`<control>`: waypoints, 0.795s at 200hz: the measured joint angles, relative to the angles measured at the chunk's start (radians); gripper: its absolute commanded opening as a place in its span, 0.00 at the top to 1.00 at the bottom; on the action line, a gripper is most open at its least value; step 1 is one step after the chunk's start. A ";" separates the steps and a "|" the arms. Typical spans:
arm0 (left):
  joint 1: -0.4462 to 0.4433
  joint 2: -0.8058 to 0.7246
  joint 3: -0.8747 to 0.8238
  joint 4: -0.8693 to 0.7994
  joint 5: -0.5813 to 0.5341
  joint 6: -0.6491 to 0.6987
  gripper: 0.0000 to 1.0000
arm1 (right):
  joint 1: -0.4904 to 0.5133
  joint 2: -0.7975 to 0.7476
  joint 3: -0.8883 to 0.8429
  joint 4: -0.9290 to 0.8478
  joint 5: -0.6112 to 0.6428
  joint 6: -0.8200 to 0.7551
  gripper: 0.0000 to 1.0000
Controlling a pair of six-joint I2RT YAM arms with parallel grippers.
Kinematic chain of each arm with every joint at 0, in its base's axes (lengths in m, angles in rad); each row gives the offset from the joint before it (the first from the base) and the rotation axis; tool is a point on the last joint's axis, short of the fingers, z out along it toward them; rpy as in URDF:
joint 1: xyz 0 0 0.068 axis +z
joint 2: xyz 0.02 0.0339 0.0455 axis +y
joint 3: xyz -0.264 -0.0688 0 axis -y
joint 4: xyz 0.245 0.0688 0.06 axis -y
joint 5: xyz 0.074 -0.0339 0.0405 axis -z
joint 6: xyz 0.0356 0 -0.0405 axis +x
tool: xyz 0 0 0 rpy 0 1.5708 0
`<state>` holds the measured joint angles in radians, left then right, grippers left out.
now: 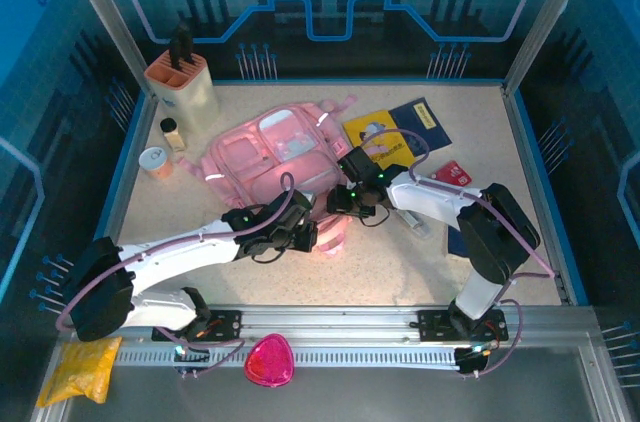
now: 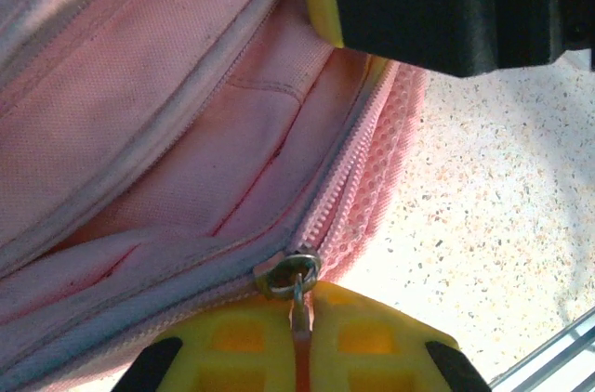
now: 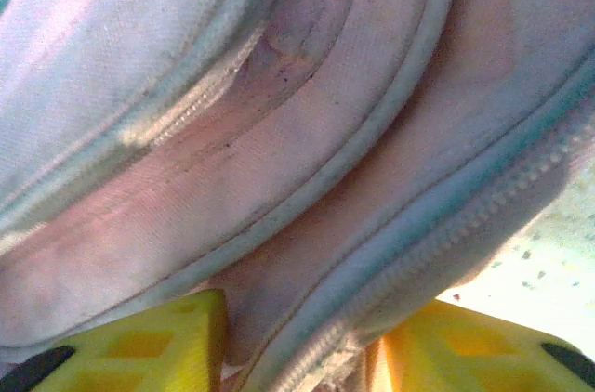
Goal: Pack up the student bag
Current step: Unzip the student bag at the center of the table.
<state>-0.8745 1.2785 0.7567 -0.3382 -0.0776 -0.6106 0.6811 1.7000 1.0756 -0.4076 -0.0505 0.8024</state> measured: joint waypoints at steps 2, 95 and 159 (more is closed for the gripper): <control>0.000 0.000 0.000 0.000 0.000 0.002 1.00 | 0.000 0.000 0.000 0.000 0.002 -0.003 0.71; 0.008 -0.047 0.002 -0.086 -0.053 0.018 1.00 | -0.084 0.015 0.053 -0.006 0.044 -0.109 1.00; 0.135 -0.208 -0.118 -0.133 -0.041 0.020 1.00 | -0.134 0.105 0.221 -0.074 0.040 -0.230 0.99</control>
<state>-0.7395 1.0710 0.6388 -0.4713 -0.1184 -0.5907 0.5476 1.8053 1.2968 -0.4816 -0.0109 0.5720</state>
